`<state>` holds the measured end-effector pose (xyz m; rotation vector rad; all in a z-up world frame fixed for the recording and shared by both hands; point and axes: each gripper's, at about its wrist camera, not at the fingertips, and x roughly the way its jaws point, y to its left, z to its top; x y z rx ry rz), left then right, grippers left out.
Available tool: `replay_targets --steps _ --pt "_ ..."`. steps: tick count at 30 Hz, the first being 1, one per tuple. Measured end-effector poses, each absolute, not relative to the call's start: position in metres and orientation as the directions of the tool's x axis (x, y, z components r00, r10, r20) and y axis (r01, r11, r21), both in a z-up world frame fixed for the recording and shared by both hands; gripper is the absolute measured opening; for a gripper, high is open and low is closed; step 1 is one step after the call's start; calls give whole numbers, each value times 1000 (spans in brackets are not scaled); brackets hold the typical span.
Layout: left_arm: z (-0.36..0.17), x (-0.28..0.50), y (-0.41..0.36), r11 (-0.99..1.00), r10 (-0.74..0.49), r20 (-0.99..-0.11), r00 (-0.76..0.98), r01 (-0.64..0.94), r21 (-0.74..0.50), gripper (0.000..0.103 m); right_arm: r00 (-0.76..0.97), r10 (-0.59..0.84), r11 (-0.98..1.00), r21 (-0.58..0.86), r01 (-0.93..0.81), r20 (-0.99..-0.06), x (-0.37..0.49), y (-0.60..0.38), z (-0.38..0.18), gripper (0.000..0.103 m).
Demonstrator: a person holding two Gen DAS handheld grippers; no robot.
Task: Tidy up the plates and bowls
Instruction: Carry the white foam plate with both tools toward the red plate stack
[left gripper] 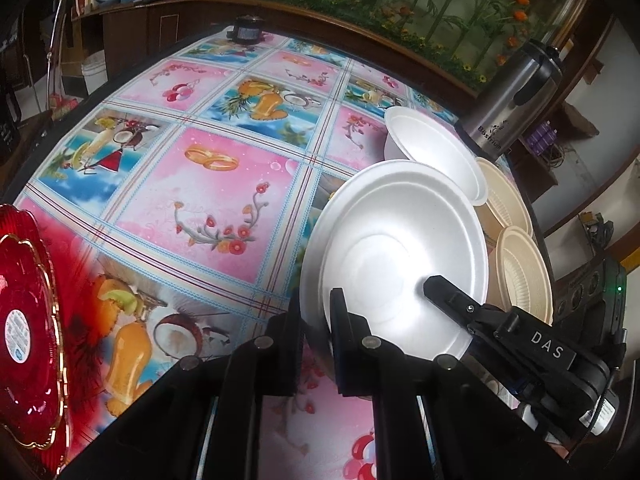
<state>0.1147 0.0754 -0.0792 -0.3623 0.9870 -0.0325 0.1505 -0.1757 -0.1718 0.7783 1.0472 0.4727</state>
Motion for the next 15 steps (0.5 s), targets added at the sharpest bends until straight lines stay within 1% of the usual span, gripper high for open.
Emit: replay_targets --steps 4,10,15 --pt "-72 104 86 944 -183 -801 570 -125 -304 10 449 674 662 749 -14 -587 146 -166 -164 12" --pt "-58 79 110 955 -118 -777 619 -143 -259 10 447 692 654 755 -56 -567 128 -143 -156 12" --pt "-54 57 130 954 -104 -763 638 -154 -258 10 426 706 652 754 -79 -566 112 -116 -150 11"
